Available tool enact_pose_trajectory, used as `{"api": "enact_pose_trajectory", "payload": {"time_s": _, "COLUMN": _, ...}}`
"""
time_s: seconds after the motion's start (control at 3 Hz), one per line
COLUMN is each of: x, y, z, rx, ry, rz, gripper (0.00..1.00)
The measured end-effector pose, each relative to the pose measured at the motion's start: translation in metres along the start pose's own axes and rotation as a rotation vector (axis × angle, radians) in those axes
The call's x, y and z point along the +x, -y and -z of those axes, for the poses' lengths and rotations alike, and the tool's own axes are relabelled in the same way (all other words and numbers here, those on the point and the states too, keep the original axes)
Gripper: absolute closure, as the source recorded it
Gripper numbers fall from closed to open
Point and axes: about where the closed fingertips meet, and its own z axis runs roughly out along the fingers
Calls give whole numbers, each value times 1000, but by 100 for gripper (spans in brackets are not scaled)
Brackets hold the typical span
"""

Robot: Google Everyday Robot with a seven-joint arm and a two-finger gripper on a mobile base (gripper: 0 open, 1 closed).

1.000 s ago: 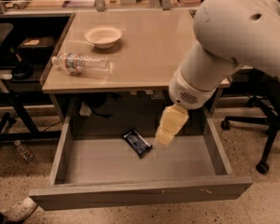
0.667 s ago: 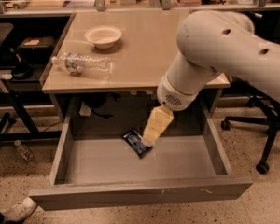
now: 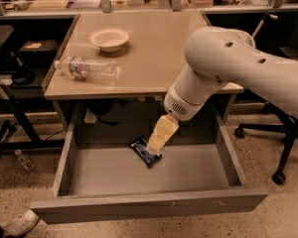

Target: Pick rxbar blueberry from top drawer and place on counter

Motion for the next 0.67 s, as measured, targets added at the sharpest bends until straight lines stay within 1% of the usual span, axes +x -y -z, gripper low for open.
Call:
{"api": "enact_pose_trajectory", "payload": {"time_s": 0.33, "x": -3, "y": -9, "z": -14, "rx": 8, "ry": 10, "rz": 9, "gripper": 0}}
{"api": "enact_pose_trajectory", "payload": {"time_s": 0.67, "x": -28, "y": -20, "z": -64, "rx": 59, "ry": 15, "rz": -6, "gripper": 0}}
